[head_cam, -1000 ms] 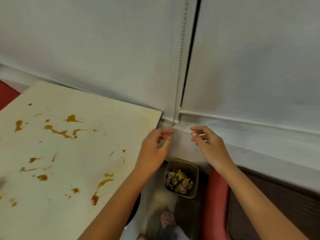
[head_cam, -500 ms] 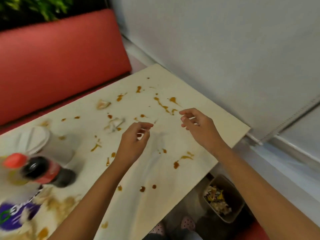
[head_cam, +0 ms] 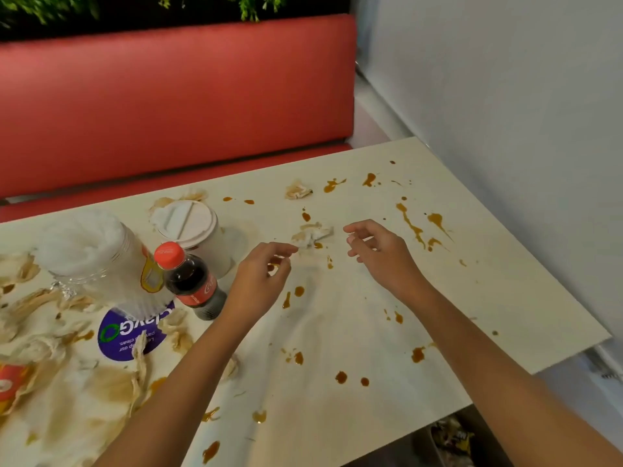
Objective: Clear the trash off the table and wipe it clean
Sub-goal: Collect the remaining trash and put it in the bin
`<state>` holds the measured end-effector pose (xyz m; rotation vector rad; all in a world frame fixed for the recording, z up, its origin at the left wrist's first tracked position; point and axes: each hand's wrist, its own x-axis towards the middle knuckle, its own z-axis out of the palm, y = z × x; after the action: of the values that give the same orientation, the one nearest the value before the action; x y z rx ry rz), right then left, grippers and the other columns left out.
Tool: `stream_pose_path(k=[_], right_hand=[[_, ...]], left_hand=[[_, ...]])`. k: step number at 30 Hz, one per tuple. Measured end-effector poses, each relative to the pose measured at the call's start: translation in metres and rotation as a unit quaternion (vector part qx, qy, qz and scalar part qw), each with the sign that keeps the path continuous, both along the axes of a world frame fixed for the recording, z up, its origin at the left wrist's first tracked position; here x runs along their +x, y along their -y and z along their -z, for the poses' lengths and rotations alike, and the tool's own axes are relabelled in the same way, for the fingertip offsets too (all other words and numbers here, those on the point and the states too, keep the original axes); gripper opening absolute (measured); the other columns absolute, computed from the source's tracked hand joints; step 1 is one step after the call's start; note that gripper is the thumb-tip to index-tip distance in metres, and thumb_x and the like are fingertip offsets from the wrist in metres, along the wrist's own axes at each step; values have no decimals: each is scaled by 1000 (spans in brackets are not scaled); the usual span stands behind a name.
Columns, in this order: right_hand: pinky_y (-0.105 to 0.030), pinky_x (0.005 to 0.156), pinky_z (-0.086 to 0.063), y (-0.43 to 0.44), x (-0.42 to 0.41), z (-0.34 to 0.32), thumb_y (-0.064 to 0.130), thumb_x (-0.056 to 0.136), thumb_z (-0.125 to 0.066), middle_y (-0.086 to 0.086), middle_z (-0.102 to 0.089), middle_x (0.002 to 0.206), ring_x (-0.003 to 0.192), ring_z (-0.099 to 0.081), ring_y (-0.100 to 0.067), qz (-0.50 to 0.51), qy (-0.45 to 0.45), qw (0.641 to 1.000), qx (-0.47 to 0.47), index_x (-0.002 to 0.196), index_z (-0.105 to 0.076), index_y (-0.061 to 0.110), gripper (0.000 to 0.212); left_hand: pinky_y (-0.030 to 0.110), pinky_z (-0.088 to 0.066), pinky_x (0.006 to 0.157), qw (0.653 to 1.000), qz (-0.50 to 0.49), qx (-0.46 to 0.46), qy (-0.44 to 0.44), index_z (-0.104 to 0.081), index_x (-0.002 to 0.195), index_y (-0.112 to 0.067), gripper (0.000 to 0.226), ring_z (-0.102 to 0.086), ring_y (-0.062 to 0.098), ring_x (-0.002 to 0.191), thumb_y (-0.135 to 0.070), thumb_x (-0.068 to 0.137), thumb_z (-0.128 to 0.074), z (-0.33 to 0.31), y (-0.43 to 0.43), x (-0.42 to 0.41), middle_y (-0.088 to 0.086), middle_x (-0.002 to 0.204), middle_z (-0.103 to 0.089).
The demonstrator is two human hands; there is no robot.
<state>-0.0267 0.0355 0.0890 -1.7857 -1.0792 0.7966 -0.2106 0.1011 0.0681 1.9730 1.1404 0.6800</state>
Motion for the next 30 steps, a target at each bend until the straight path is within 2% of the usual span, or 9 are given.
stream_pose_path(k=[5, 10, 14, 17, 19, 22, 25, 29, 30], right_hand=[[-30, 78, -52, -23, 10, 5, 16, 93, -49, -2, -63, 96, 86, -64, -15, -16, -3, 1000, -13, 101, -61, 25, 17], [-29, 78, -52, -41, 33, 11, 14, 94, -49, 1, -61, 94, 79, -61, -5, -18, -16, 999, -21, 101, -60, 25, 17], [-27, 75, -52, -54, 55, 18, 14, 94, -49, 0, -61, 95, 79, -62, -7, -29, -20, 999, -35, 99, -59, 25, 17], [-22, 70, -52, -65, 72, 25, 13, 94, -50, 1, -61, 91, 76, -62, -7, -45, -17, 998, -39, 98, -60, 25, 16], [-24, 72, -52, -75, 82, 30, 12, 93, -50, 0, -61, 91, 74, -62, -7, -55, -20, 997, -42, 97, -60, 25, 17], [-27, 75, -52, -91, 91, 39, 12, 94, -49, -1, -61, 94, 75, -62, -7, -74, -25, 996, -47, 98, -60, 23, 17], [-27, 76, -51, -110, 93, 47, 13, 94, -48, 0, -61, 96, 78, -61, -9, -94, -14, 994, -54, 100, -59, 24, 17], [-9, 66, -42, -148, 86, 57, 14, 95, -47, 0, -58, 106, 86, -54, -10, -129, 72, 988, -35, 111, -60, 18, 21], [-8, 67, -40, -160, 83, 59, 12, 94, -48, -1, -56, 111, 90, -54, -10, -139, 95, 986, -25, 114, -59, 16, 23]], left_hand=[[14, -40, 79, 998, -9, 27, -47, -63, 110, -18, 23, -54, 7, 93, -11, 94, -48, 13, -25, 22, -4, 111, -55], [28, -37, 96, 976, 54, 92, -190, -52, 129, -15, 36, -45, 25, 119, -21, 93, -50, 40, -57, 60, 7, 133, -46], [34, -34, 103, 947, 54, 97, -301, -34, 142, -27, 46, -30, 23, 134, -32, 97, -43, 55, -74, 89, -1, 150, -28], [35, -36, 103, 935, 40, 92, -340, -30, 144, -27, 47, -28, 23, 135, -32, 98, -39, 67, -83, 102, -1, 152, -25], [35, -36, 101, 931, 32, 74, -356, -31, 143, -26, 45, -29, 23, 135, -30, 99, -37, 75, -84, 106, 0, 151, -27], [32, -38, 95, 935, 6, 77, -346, -35, 141, -23, 42, -35, 23, 127, -26, 99, -37, 85, -82, 105, 3, 144, -37], [27, -37, 90, 952, -32, 77, -293, -42, 138, -19, 39, -41, 21, 117, -23, 100, -37, 91, -82, 103, 4, 131, -46], [27, -38, 90, 968, -92, 72, -224, -48, 133, -15, 37, -44, 21, 112, -24, 99, -41, 86, -80, 93, 7, 121, -52], [26, -38, 90, 968, -101, 73, -216, -49, 133, -14, 37, -45, 22, 111, -25, 98, -42, 84, -79, 88, 8, 120, -52]])
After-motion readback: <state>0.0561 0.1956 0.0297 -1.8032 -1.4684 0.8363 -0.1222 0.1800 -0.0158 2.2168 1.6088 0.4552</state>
